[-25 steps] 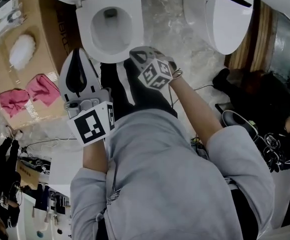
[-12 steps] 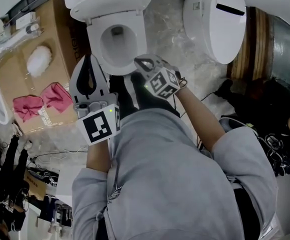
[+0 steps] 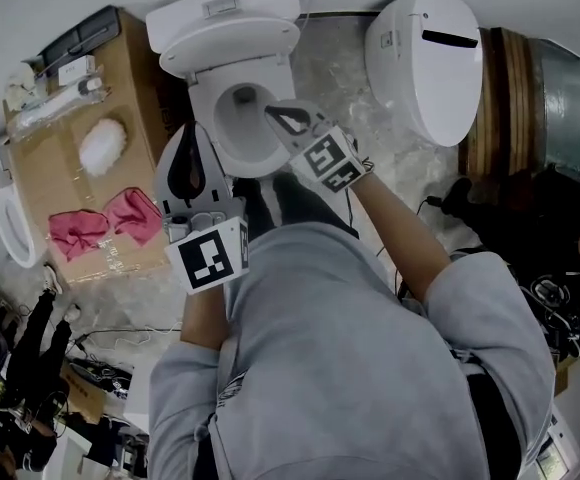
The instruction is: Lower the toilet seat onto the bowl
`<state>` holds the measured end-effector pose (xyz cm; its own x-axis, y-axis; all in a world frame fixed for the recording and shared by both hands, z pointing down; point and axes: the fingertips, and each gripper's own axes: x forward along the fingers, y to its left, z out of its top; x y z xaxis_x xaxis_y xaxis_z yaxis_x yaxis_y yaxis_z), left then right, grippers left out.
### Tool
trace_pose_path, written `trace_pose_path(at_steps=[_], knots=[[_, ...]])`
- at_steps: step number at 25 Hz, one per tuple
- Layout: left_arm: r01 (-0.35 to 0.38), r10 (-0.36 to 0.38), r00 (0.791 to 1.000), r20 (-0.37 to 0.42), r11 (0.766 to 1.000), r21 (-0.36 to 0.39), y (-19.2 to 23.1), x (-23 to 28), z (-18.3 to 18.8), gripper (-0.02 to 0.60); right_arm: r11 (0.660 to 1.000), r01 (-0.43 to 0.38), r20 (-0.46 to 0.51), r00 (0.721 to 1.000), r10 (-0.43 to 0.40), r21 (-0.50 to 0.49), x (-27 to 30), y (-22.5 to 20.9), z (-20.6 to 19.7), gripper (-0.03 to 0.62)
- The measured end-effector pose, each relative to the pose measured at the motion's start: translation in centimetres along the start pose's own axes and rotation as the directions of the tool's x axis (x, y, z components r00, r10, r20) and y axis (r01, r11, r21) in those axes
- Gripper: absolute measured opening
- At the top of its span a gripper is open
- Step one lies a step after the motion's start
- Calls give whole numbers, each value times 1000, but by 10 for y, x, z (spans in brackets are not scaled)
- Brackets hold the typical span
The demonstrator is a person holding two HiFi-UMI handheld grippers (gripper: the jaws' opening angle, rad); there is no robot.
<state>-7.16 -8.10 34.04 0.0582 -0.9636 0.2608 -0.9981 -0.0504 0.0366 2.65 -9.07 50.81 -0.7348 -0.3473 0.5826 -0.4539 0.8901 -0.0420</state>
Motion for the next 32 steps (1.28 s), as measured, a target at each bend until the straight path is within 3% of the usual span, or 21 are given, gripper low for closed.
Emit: trace_pose_path(at_steps=[6,17,24,32], knots=[[9,-10,1000,24,1000,26,1,-2,21,0,998,64,114,992,-63,-5,-6,-23,57,0],[-6,0,994,105,998,59,18,-2,57,0,988,147,306,940,-151,37,-47,-41,142,-1],[-12,3,989,146,998,60,25,-10,80,0,979,182,431,879,-203,90,-88,-47,191,-1],[-33,17,981,193,997,76,40,-14,104,0,969,219,565,789,-242,109,-138,-50,249,0]])
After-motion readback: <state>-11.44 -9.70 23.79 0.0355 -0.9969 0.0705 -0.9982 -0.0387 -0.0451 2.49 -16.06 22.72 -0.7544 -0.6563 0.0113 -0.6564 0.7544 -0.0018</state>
